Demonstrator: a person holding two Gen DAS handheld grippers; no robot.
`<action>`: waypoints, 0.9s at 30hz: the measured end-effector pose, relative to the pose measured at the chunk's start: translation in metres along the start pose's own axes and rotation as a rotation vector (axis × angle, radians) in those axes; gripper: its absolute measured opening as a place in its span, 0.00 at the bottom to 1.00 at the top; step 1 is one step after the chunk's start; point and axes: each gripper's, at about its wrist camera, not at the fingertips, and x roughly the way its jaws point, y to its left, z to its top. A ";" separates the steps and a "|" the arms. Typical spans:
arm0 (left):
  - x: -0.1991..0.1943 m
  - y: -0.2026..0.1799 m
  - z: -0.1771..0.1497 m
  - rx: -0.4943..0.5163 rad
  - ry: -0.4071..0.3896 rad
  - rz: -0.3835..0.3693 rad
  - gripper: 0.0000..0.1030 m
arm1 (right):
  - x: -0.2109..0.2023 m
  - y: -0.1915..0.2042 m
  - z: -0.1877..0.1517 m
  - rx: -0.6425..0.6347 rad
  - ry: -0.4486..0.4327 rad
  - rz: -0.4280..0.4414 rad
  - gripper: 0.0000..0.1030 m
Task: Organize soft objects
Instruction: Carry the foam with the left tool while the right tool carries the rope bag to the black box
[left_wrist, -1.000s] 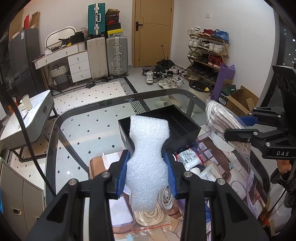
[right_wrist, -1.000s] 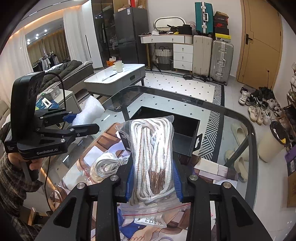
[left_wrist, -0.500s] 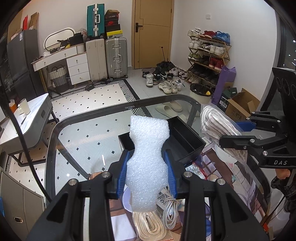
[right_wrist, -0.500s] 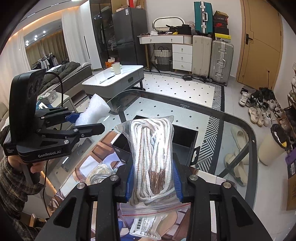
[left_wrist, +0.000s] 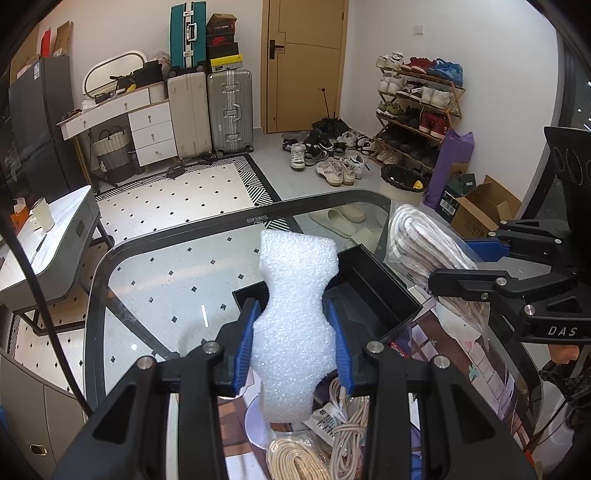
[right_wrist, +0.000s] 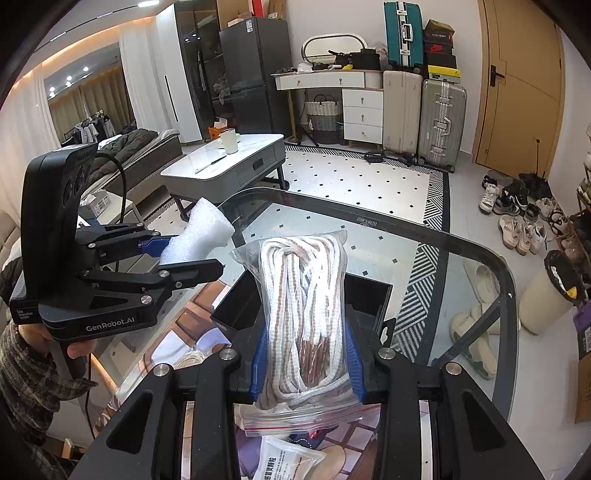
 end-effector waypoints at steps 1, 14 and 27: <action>0.002 0.000 0.001 0.002 0.001 0.000 0.35 | 0.002 -0.001 0.002 0.000 0.000 0.000 0.35; 0.035 -0.001 0.011 -0.005 0.041 0.003 0.35 | 0.032 -0.015 0.015 0.027 0.025 0.017 0.35; 0.070 -0.003 0.011 -0.023 0.091 0.021 0.35 | 0.074 -0.032 0.020 0.070 0.075 0.022 0.35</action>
